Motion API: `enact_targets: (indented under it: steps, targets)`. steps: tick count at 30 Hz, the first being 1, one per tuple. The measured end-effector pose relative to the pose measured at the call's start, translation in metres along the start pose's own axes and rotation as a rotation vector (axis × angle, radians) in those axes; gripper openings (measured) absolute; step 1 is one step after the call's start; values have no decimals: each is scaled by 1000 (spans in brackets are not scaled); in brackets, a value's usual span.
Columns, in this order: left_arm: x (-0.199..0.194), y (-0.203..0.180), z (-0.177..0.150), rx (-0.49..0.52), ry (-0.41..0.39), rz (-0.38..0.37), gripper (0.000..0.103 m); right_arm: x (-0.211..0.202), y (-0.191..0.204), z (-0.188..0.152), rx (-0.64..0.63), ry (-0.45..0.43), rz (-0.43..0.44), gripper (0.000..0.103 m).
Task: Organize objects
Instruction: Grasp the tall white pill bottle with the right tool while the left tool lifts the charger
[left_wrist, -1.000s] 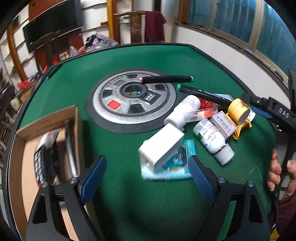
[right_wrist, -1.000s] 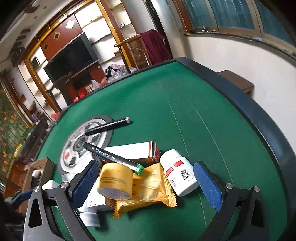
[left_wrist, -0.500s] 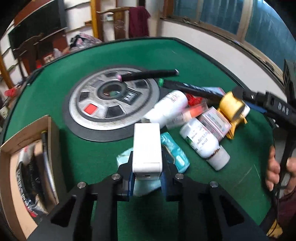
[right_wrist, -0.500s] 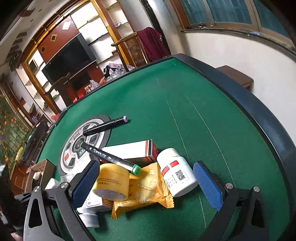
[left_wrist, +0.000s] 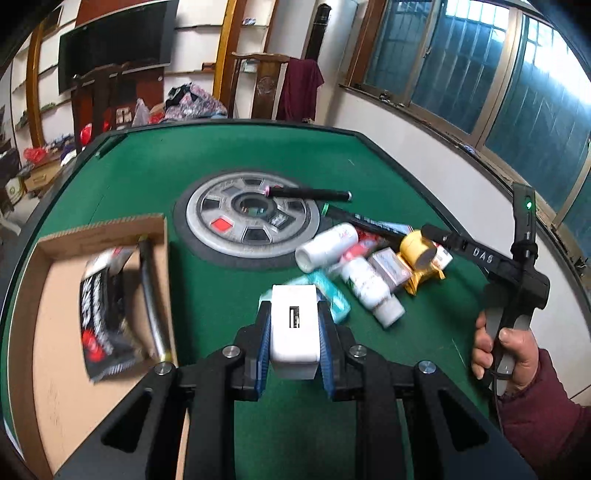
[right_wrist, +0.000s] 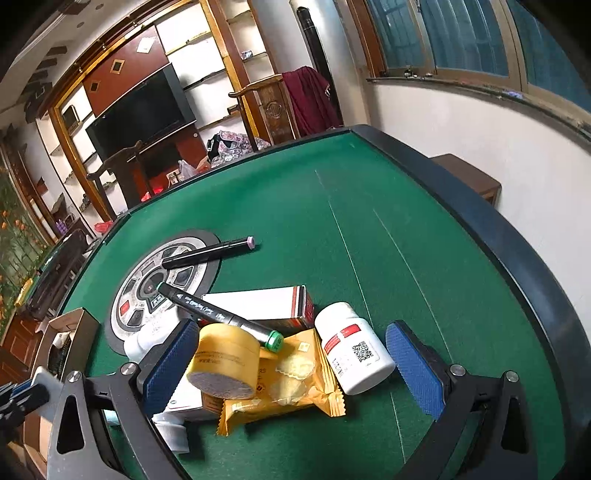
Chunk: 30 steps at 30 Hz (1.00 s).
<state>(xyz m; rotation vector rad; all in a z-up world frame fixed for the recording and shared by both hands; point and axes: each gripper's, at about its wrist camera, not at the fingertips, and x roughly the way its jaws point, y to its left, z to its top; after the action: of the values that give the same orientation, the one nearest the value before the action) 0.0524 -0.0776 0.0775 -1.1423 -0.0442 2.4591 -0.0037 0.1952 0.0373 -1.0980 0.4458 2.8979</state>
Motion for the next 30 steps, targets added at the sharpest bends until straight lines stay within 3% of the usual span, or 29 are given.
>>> enact_targets:
  steps: [5,12,17,23,25,27,30]
  targets:
    - [-3,2,-19,9,83,2,22,-27,31,-8,-83,16,151,103]
    - [41,4,-32,-22,143,73,22,-21,83,-21,-136,184,404,103]
    - [59,10,-36,-87,140,90,22,-14,95,-23,-156,241,438,103]
    - [31,19,-39,-125,61,25,22,-2,86,-19,-149,291,406,103]
    - [16,21,-40,-137,33,-2,22,3,83,-22,-140,318,415,97]
    - [7,24,-43,-151,18,-27,22,10,84,-26,-139,351,433,75]
    - [4,27,-49,-156,13,-38,22,20,95,-33,-198,360,375,68]
